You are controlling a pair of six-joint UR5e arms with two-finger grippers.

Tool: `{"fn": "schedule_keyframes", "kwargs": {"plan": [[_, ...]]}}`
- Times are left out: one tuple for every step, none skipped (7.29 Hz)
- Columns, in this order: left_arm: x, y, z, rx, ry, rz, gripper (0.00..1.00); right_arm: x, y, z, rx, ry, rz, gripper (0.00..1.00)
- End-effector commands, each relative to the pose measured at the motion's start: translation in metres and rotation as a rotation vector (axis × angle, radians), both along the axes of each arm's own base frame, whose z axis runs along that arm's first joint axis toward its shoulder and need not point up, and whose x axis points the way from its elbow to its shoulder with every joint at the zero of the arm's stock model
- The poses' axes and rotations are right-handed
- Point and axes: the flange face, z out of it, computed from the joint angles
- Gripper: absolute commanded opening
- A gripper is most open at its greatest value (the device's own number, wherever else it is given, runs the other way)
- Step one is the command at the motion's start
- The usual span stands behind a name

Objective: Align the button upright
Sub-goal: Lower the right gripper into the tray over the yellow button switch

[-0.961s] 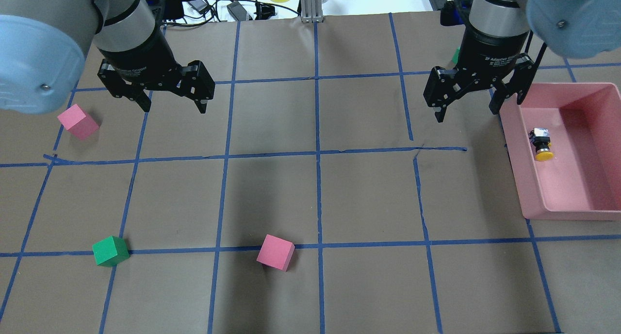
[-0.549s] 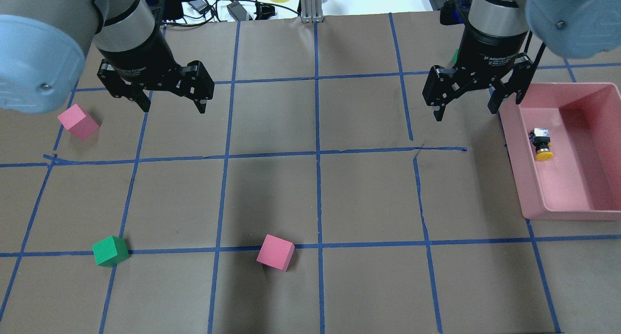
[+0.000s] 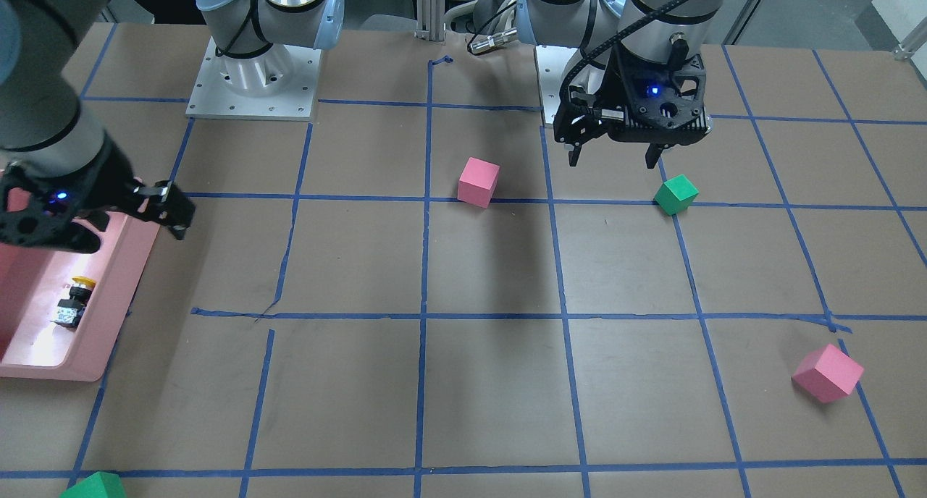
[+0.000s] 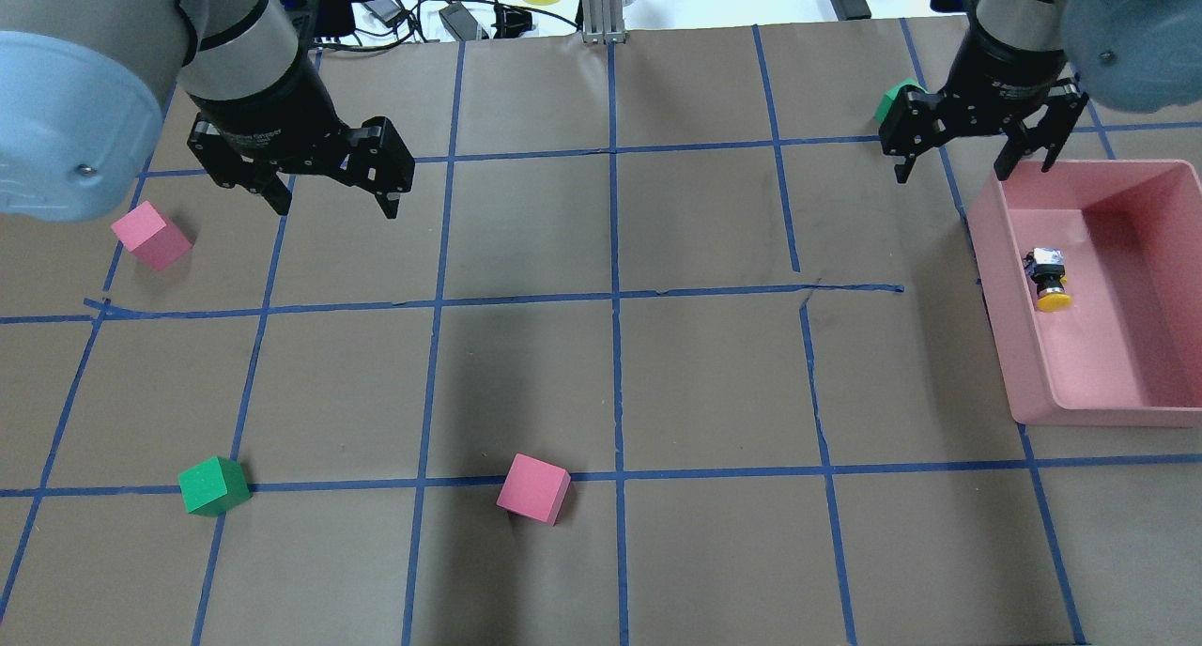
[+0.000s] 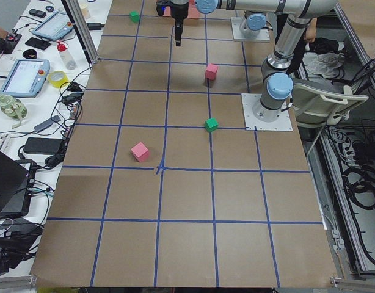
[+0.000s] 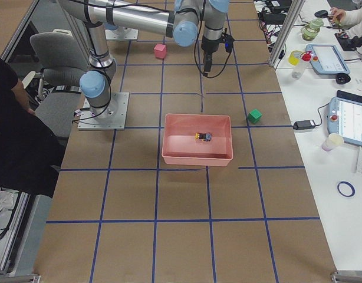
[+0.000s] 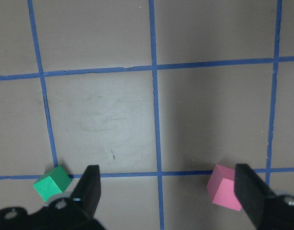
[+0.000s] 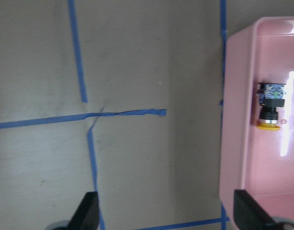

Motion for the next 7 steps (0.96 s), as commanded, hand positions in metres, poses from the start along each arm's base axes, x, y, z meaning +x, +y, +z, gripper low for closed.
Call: {"fn": "schedule_keyframes", "kwargs": {"plan": [[0.000,-0.001,-0.001,-0.014,0.001,-0.001,1.00,-0.097,-0.007,-0.032,-0.039,0.068,-0.021,1.00],[0.000,-0.001,-0.002,-0.011,0.001,0.001,1.00,-0.124,-0.009,-0.059,-0.044,0.067,-0.051,1.00],[0.000,-0.001,-0.005,-0.007,0.002,0.001,1.00,-0.154,-0.006,-0.074,-0.079,0.083,-0.087,1.00],[0.000,-0.001,-0.008,-0.001,0.002,0.001,1.00,-0.180,0.001,-0.092,-0.068,0.069,-0.056,1.00],[0.000,-0.001,-0.008,-0.001,0.004,0.005,1.00,-0.203,0.003,-0.104,-0.069,0.071,-0.036,1.00],[0.000,-0.001,-0.008,0.000,0.005,0.001,1.00,-0.219,0.005,-0.121,-0.046,0.059,-0.039,1.00],[0.001,-0.001,-0.008,0.001,0.005,0.002,1.00,-0.227,0.009,-0.141,-0.011,0.040,-0.034,1.00]]}}
